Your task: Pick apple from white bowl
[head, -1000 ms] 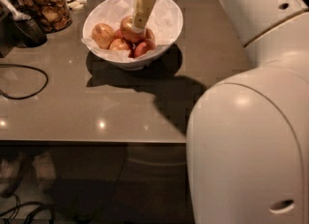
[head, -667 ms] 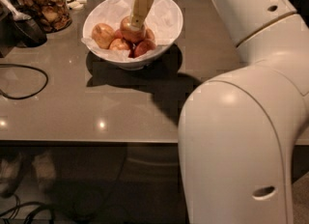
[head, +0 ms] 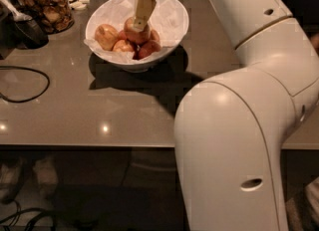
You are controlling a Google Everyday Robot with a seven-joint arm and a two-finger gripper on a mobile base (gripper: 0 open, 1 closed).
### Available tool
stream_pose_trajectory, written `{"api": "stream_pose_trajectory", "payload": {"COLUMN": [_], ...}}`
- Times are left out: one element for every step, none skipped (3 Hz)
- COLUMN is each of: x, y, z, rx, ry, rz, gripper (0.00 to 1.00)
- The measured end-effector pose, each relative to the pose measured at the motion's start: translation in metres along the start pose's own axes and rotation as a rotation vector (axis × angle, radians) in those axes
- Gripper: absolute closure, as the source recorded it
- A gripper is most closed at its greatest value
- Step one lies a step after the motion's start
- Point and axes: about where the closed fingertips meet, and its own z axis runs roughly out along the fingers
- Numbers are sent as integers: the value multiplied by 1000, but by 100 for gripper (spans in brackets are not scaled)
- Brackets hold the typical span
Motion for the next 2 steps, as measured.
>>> {"api": "stream_pose_trajectory", "payload": {"x": [3, 6], "y": [0, 2], "z": [9, 19], "rx": [-15, -35], "ry": [-1, -3], "rz": [4, 10], "gripper": [32, 31]}}
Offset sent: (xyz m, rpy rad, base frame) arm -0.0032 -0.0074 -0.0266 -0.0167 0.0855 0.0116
